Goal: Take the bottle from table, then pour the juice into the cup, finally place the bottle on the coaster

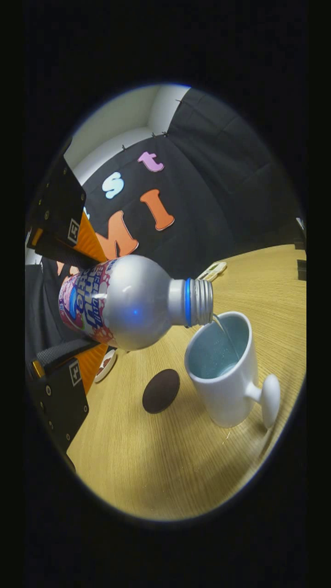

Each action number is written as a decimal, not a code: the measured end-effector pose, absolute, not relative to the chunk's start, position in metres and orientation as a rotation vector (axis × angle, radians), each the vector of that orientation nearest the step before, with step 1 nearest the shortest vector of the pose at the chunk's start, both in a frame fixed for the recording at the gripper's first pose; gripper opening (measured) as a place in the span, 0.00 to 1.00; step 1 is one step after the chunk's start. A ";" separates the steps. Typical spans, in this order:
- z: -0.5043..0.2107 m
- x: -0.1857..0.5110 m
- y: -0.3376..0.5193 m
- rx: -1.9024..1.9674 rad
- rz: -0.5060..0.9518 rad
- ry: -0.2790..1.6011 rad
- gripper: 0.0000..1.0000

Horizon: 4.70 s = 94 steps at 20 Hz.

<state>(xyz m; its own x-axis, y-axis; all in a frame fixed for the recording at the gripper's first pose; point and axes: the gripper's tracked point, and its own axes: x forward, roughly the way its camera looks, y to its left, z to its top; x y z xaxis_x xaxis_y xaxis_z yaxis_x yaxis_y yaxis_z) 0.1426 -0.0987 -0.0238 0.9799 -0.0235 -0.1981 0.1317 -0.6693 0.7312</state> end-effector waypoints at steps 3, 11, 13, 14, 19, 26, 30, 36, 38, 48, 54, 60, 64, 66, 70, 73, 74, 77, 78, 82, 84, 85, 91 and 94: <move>-0.025 0.142 -0.100 2.301 -0.245 0.080 0.76; -0.024 0.138 -0.107 2.338 -0.263 0.084 0.76; -0.023 0.138 -0.109 2.345 -0.265 0.083 0.76; -0.022 0.138 -0.109 2.351 -0.265 0.080 0.76; -0.018 0.141 -0.112 2.386 -0.256 0.074 0.76; -0.017 0.138 -0.114 2.443 -0.262 0.066 0.76; -0.015 0.136 -0.116 2.463 -0.254 0.055 0.76; -0.013 0.139 -0.116 2.486 -0.258 0.059 0.76; -0.013 0.138 -0.116 2.487 -0.255 0.061 0.76; -0.018 0.138 -0.114 2.454 -0.266 0.074 0.76; -0.036 0.137 -0.103 2.245 -0.310 0.146 0.76; -0.047 0.135 -0.096 1.875 -0.319 0.253 0.76; -0.053 0.134 -0.098 1.554 -0.325 0.300 0.76; -0.058 0.136 -0.099 1.392 -0.320 0.327 0.76; -0.057 0.142 -0.100 1.104 -0.294 0.345 0.76; -0.056 0.152 -0.103 0.856 -0.287 0.344 0.76; -0.057 0.155 -0.106 0.767 -0.289 0.338 0.76; -0.062 0.161 -0.110 0.544 -0.290 0.339 0.76; -0.064 0.165 -0.110 0.488 -0.283 0.338 0.76; -0.080 0.179 -0.100 0.300 -0.253 0.350 0.76; -0.084 0.186 -0.097 0.200 -0.246 0.341 0.76; -0.086 0.190 -0.097 0.165 -0.244 0.333 0.76; -0.105 0.199 -0.095 0.107 -0.240 0.346 0.76; -0.110 0.200 -0.096 0.112 -0.245 0.349 0.77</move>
